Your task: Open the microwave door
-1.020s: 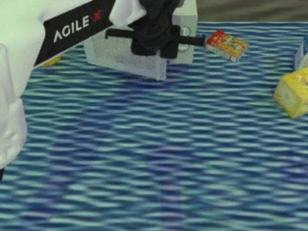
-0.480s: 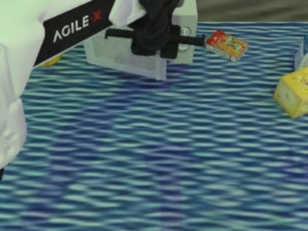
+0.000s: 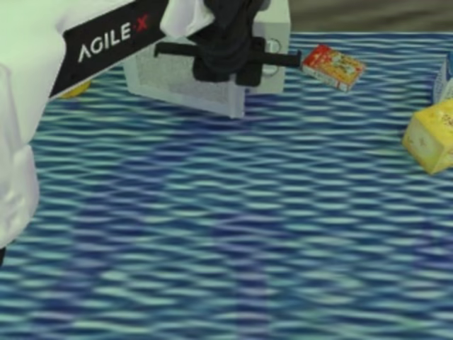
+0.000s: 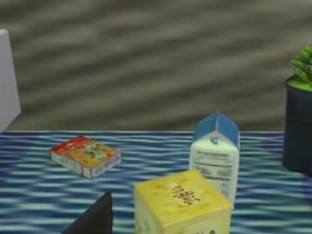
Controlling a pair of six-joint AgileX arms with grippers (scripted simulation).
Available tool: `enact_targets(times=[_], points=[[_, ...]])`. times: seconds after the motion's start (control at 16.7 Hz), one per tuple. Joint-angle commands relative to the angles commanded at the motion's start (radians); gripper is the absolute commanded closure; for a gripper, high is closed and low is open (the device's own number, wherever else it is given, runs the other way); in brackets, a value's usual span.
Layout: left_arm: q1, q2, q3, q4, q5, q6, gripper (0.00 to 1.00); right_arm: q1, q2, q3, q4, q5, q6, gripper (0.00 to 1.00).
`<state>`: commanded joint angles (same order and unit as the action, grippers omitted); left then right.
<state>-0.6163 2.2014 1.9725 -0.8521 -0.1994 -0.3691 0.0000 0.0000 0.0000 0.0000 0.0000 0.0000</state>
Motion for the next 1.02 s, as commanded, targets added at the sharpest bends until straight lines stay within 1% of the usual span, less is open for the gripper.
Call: enact_targets(times=[0.12,0.54,1.02], points=[[0.002,-0.011,-0.015,0.008,0.005,0.011,1.00,0.000,0.000,0.000,0.000,0.000,0.000,0.00],[0.024,-0.102,-0.157,0.077,0.051,0.111,1.00,0.000,0.000,0.000,0.000,0.000,0.000,0.00],[0.024,-0.102,-0.158,0.077,0.051,0.111,1.00,0.000,0.000,0.000,0.000,0.000,0.000,0.00]])
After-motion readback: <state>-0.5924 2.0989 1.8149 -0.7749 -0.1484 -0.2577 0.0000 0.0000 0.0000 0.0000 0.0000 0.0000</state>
